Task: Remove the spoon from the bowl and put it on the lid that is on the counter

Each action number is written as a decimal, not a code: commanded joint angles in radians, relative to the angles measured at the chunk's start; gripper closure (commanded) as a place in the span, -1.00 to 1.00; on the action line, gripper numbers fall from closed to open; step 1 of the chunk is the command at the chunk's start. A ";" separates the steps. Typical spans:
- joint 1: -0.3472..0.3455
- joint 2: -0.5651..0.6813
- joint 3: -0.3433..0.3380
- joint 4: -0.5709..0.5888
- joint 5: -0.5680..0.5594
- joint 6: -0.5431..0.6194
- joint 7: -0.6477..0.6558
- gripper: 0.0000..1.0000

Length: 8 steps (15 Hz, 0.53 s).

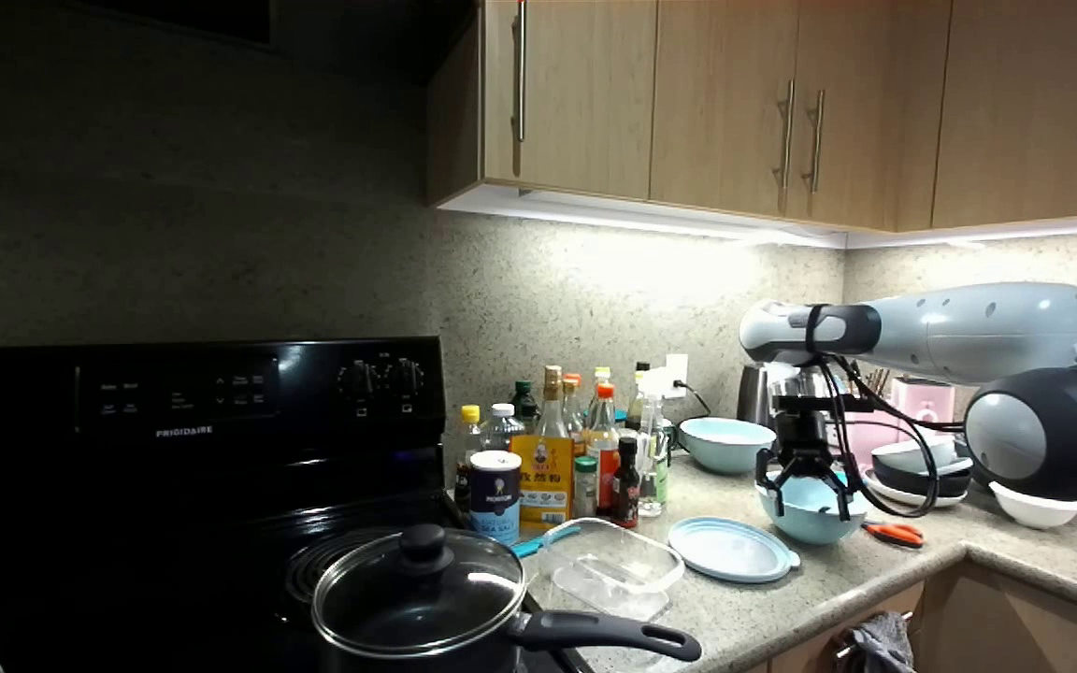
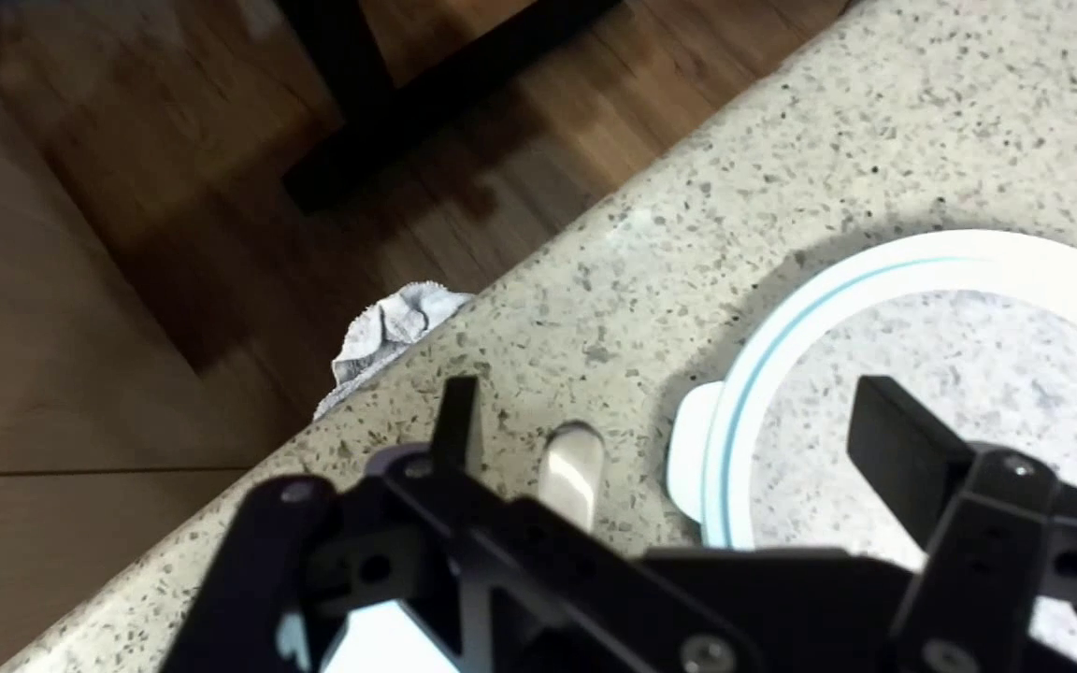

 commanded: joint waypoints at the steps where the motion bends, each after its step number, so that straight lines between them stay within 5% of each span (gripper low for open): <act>1: -0.004 -0.013 0.004 -0.023 0.006 0.011 0.010 -1.00; 8: -0.045 -0.013 0.019 -0.028 0.057 0.009 0.196 -1.00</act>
